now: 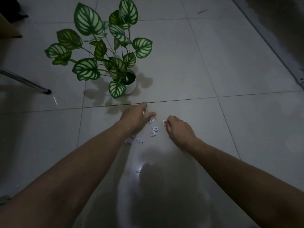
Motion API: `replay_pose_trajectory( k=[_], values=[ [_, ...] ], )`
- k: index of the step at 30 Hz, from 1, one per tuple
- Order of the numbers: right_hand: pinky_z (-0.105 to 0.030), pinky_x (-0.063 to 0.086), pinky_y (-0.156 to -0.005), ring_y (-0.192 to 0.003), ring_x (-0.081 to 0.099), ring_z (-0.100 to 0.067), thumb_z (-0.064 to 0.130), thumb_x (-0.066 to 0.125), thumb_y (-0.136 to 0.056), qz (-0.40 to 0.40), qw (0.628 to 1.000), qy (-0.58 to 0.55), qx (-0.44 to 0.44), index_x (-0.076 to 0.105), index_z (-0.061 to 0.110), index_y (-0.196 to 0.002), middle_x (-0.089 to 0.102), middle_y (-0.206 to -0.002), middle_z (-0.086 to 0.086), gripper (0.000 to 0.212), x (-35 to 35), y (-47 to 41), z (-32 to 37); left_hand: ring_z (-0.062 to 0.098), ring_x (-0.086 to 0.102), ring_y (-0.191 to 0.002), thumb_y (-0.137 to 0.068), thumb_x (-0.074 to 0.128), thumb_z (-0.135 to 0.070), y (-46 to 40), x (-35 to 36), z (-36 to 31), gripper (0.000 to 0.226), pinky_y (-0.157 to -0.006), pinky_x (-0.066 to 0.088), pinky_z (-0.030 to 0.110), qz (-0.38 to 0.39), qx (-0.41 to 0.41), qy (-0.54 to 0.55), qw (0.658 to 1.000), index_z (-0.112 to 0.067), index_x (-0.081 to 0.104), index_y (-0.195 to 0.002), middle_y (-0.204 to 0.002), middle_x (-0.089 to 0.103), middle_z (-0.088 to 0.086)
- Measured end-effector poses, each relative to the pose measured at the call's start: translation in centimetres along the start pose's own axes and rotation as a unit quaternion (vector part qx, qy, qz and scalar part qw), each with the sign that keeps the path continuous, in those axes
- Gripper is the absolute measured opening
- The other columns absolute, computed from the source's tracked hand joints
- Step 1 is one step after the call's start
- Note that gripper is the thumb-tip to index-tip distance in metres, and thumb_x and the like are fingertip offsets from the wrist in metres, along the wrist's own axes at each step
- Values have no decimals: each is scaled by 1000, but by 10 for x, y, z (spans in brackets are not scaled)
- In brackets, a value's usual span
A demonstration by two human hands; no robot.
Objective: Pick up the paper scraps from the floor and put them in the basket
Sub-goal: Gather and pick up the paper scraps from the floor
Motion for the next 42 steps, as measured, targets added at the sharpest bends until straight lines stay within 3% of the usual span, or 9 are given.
replay_pose_trajectory(
  k=[4,10,14,22,28,31,35,39,42],
  values=[
    [-37,44,-63,-73,58,-29,35,37,-104,16,999,8,-29,45,19,-98,63,-94,-9,19,1,-2,6,33,62,-97,-69,59,-80,7,15,-10,80,-74,48,38,30,14,-117,993,-24,47,-124,-113,66,9],
    [-39,52,-81,-98,63,-27,37,34,-105,23,999,19,-34,40,20,-140,61,-127,-8,39,15,-2,18,34,64,-88,-99,41,-51,7,24,-9,30,-68,47,37,-3,72,-99,992,-22,48,-94,-102,66,9],
    [-39,53,-71,-80,60,-26,37,37,-105,5,997,77,-16,46,13,-132,51,-121,-13,37,16,-3,17,35,63,-97,-103,37,-40,7,31,-2,23,-76,53,43,16,88,-91,992,-22,50,-94,-105,65,11],
    [-39,43,-71,-80,56,-28,23,34,-106,-18,997,69,-10,52,11,-110,56,-108,-13,22,19,-4,19,22,51,-66,-81,55,-31,14,15,18,16,-59,41,31,19,14,141,990,-21,46,-71,-71,58,3],
    [-39,44,-91,-107,57,-33,25,37,-105,12,998,-24,-51,43,11,-141,56,-128,-15,39,12,2,15,11,56,-83,-92,50,-14,10,15,35,24,-68,42,24,74,-54,257,962,-27,67,-103,-99,67,-9],
    [-39,45,-85,-104,58,-32,28,37,-105,7,995,-7,-103,30,15,-152,56,-127,-12,49,4,4,33,9,59,-99,-102,45,-19,3,5,35,28,-80,41,21,38,-29,206,977,-18,72,-110,-110,69,-4],
    [-41,44,-72,-91,59,-36,27,43,-103,8,984,66,-162,32,14,-151,59,-116,-14,51,13,-8,62,21,63,-87,-98,49,-30,-3,-7,33,27,-78,50,34,-23,1,129,991,-17,72,-93,-94,73,3],
    [-36,35,-59,-75,59,-36,27,49,-100,7,966,126,-226,54,14,-132,60,-100,-15,34,22,-11,79,30,60,-79,-95,55,-25,-6,-2,17,21,-63,42,32,-18,63,43,997,-15,58,-76,-78,63,5],
    [-35,32,-60,-78,58,-37,25,47,-101,18,974,101,-203,57,9,-116,58,-101,-16,24,23,-18,79,27,59,-84,-94,60,-24,-8,0,20,12,-67,39,30,-42,65,11,997,-13,65,-92,-91,67,6]
  ],
)
Point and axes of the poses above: each hand's wrist, its own y-axis away from the middle knuckle, its own x-axis out of the palm, z = x × y, the point moved 10 cm from there along -y, towards the middle knuckle
